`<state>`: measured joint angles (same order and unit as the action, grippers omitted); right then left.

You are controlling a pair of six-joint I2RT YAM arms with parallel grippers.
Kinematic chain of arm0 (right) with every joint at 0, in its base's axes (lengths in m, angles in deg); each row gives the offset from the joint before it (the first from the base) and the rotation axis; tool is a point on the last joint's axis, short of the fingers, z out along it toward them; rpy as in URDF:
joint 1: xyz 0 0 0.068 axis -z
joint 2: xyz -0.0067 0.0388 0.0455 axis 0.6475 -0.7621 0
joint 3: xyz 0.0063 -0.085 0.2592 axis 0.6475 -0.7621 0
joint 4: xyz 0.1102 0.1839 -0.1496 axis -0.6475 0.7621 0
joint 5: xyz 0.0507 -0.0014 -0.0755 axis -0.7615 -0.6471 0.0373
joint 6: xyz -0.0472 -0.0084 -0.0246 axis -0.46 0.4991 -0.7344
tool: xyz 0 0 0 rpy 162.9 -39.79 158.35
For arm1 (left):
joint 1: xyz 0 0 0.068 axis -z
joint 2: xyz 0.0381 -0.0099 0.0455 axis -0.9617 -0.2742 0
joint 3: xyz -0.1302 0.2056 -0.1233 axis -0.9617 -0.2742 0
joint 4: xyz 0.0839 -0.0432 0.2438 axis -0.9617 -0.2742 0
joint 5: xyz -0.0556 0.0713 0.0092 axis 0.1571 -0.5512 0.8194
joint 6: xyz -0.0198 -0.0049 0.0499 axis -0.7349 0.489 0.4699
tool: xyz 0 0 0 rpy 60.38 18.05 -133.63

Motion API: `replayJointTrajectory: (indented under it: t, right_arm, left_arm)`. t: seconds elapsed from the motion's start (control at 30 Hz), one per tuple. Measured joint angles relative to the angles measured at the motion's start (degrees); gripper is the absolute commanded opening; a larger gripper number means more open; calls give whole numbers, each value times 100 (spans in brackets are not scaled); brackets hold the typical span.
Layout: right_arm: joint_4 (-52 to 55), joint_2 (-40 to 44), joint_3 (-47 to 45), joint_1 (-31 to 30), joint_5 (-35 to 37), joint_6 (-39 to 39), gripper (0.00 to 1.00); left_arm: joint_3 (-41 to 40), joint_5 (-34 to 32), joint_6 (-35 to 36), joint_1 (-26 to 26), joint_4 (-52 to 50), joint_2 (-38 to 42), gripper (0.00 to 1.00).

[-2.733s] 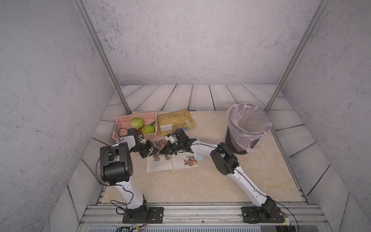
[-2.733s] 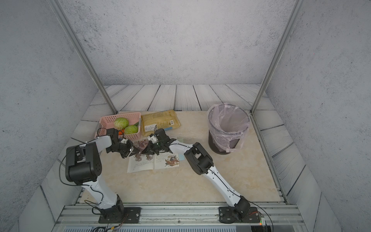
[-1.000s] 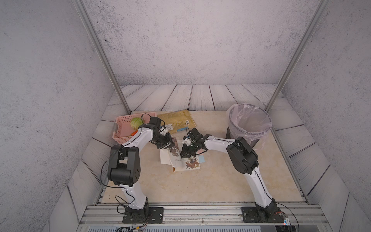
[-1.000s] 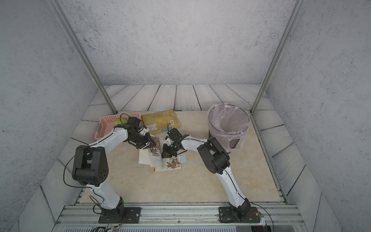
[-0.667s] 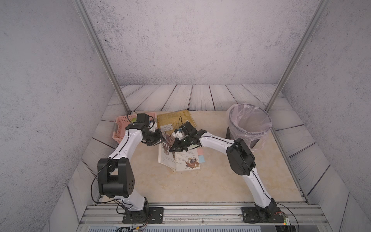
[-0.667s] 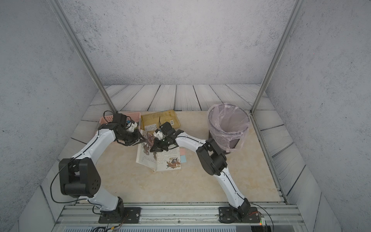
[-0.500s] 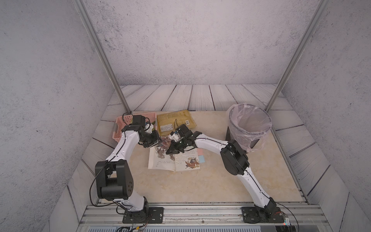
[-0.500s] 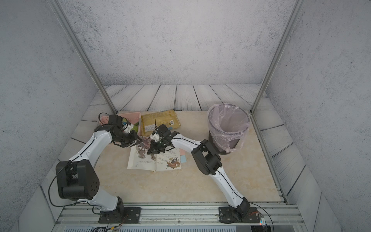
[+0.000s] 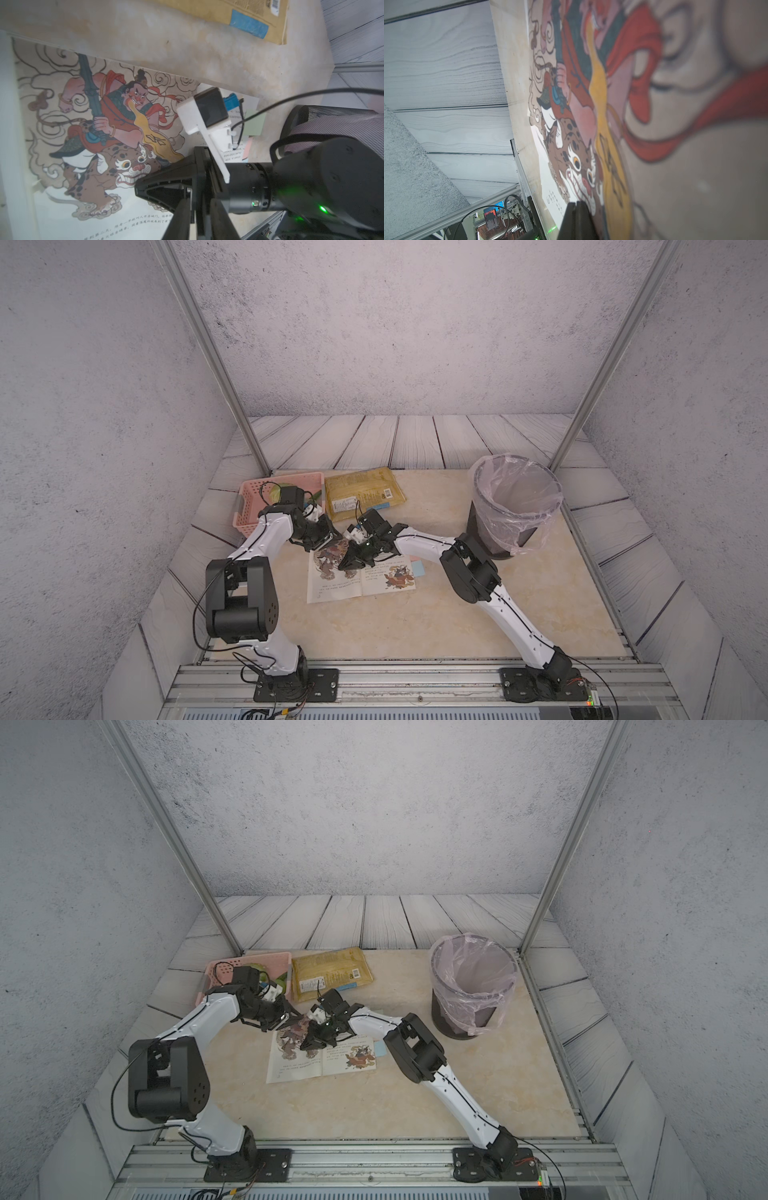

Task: Peel off the used sticky note
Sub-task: Turn the page of the book at the center of the board.

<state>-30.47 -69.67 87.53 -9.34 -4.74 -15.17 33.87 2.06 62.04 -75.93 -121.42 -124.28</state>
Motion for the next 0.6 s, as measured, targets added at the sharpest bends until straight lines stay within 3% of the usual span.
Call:
replayJointTrajectory:
  t: [0.23,0.6]
  right_arm:
    - [-671,435,-874,13,0,122,0]
    - [-957,503,-1106,13,57,175,0]
  left_arm:
    - [-190,289,-413,-374,457,-426,23]
    - [-247,1010,-697,-109,822,-1663,21]
